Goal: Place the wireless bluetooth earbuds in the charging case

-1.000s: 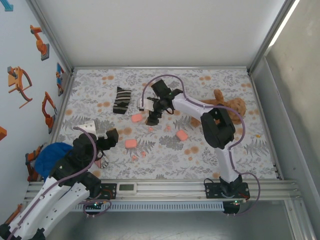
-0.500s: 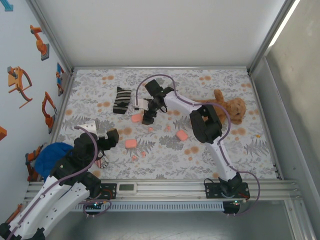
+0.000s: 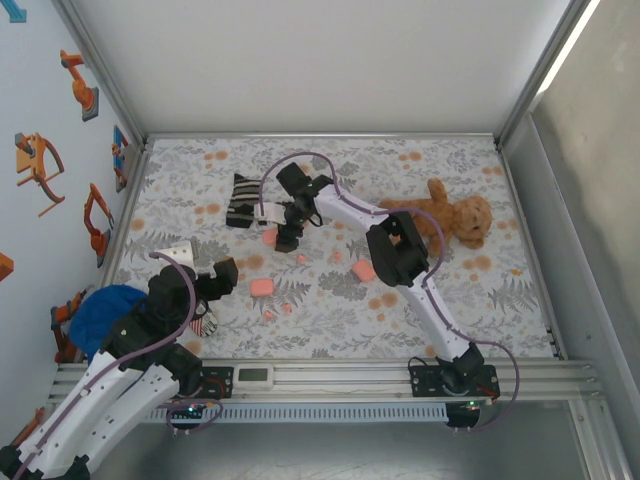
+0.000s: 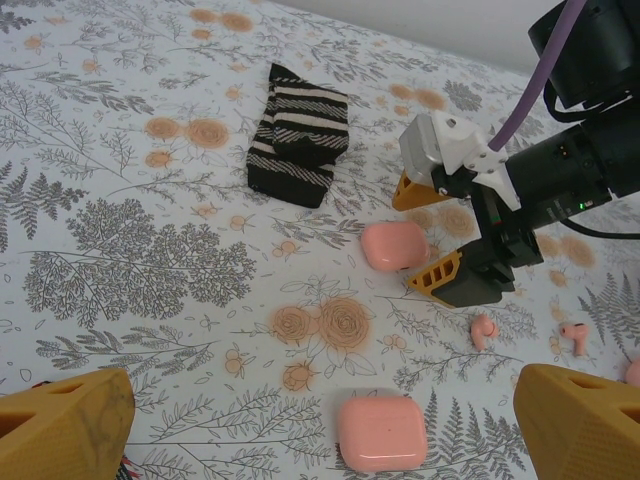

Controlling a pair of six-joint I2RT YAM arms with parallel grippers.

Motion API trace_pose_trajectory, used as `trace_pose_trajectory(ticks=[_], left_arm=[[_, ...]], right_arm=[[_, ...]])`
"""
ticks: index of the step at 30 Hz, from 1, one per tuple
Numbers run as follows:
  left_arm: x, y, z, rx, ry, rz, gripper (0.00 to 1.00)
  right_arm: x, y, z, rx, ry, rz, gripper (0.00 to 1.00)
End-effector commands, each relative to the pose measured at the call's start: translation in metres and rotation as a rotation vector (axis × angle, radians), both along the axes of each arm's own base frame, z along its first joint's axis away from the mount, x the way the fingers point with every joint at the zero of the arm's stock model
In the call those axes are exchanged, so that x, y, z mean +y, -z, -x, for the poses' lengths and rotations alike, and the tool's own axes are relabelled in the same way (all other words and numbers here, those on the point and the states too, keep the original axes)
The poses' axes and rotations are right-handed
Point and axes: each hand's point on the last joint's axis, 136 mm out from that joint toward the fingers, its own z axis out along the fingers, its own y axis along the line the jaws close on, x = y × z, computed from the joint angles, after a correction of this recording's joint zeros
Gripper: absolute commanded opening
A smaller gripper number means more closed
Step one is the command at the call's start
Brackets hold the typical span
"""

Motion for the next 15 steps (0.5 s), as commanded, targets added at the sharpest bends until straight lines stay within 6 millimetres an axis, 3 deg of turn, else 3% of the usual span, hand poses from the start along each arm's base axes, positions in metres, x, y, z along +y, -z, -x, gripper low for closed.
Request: trace_pose_trajectory(ticks=[1,15], left_arm=[[0.002,-0.003,0.001,-0.002,-0.007,0.013,0.96],[0.001,-0.004,0.001,-0.002,-0.007,0.017,0.96]], right_arm=[[0.002,0.002,0.004,0.008,-0.02,0.011,0.79],[-0.005,0.023,0.013,0.023,-0.032,0.085,0.6]])
